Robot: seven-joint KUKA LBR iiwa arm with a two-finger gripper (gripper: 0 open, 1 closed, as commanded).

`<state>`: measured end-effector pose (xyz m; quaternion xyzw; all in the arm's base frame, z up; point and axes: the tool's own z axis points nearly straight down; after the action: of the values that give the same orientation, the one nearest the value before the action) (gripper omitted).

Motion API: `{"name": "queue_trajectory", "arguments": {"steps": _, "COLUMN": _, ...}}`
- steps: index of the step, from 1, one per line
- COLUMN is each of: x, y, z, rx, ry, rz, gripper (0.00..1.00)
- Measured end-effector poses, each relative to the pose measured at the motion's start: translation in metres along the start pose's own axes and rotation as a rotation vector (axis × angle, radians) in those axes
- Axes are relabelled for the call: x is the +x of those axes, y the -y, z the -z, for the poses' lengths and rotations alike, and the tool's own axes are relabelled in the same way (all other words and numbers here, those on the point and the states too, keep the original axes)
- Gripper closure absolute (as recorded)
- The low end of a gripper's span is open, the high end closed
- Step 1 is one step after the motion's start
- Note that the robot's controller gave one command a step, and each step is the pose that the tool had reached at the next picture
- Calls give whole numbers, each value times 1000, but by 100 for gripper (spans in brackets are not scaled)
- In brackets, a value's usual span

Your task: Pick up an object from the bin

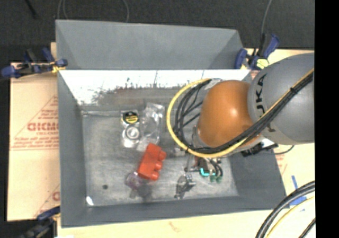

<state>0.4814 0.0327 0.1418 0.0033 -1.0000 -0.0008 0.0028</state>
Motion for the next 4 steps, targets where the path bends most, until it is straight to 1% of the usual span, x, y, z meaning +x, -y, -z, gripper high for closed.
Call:
{"name": "queue_trajectory", "arguments": {"steps": 1, "x": -74, "y": -78, "z": -68, "rx": 1, "ry": 0, "rz": 297, "gripper": 0}}
{"name": "queue_trajectory", "arguments": {"steps": 2, "x": -63, "y": -43, "z": -42, "rx": 0, "ry": -1, "rz": 181, "gripper": 0}}
{"name": "queue_trajectory", "arguments": {"steps": 3, "x": -61, "y": -72, "z": -41, "rx": 3, "ry": 10, "rz": 619, "gripper": 0}}
{"name": "queue_trajectory", "arguments": {"steps": 4, "x": -68, "y": -91, "z": -68, "rx": 9, "ry": 17, "rz": 1150, "gripper": 0}}
